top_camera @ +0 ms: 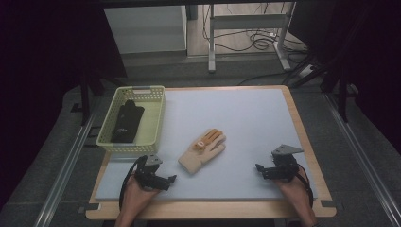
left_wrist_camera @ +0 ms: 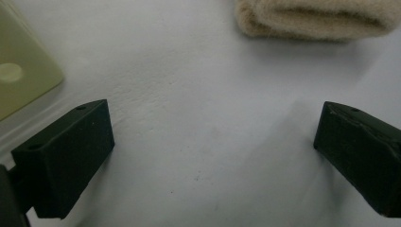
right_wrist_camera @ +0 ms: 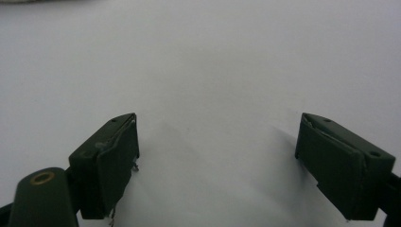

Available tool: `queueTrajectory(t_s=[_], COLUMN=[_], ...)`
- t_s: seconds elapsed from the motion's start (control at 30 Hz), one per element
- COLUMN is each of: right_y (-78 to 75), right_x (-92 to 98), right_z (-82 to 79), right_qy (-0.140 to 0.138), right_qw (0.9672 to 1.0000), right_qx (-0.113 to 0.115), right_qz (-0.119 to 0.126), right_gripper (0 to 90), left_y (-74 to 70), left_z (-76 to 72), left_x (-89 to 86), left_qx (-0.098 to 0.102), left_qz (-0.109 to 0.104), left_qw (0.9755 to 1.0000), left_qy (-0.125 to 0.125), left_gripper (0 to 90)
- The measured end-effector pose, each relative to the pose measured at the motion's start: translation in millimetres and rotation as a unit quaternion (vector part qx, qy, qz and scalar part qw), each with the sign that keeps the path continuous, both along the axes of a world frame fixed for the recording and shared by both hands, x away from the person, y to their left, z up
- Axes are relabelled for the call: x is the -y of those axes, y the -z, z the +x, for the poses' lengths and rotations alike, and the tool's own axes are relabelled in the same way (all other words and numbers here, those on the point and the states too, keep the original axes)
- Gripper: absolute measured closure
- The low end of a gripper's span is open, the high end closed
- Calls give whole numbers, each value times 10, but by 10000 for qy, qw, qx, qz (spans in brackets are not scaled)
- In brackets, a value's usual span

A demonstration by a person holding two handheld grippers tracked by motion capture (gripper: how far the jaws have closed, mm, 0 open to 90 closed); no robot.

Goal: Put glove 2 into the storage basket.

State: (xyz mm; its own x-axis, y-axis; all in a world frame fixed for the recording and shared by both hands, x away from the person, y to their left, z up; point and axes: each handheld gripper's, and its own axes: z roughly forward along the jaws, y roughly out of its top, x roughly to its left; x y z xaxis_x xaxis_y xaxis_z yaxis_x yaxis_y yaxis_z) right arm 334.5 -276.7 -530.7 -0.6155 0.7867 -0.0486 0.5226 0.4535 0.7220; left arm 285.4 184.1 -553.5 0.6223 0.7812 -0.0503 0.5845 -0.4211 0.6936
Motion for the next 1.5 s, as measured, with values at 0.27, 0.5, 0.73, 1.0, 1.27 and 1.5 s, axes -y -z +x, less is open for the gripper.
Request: queueTrajectory(t_s=[0.27, 0.5, 0.73, 1.0, 1.27, 1.5], right_y=[2, 2, 7, 8, 8, 8], right_x=[1, 1, 0, -1, 1, 1], right_z=[0, 0, 12, 12, 14, 13], right_qy=[1, 2, 138, 143, 140, 140], right_qw=[10000, 10000, 9999, 9999, 9999, 9999], right_qx=[3, 3, -20, -21, -28, -27], right_qz=[3, 2, -43, -48, -37, -35], right_gripper=[137, 137, 84, 83, 84, 84], left_y=[-19, -122, -247, -342, -414, -397], left_z=[-1, 18, 90, 264, 486, 700], left_x=[11, 102, 274, 485, 768, 1039], left_qx=[-35, -105, -136, -198, -301, -396], left_qz=[22, -86, -112, -110, -5, 256], left_qw=[10000, 9998, 9991, 9979, 9968, 9951], left_qy=[-47, 177, 391, 609, 744, 872], left_gripper=[5, 23, 16, 8, 0, 0])
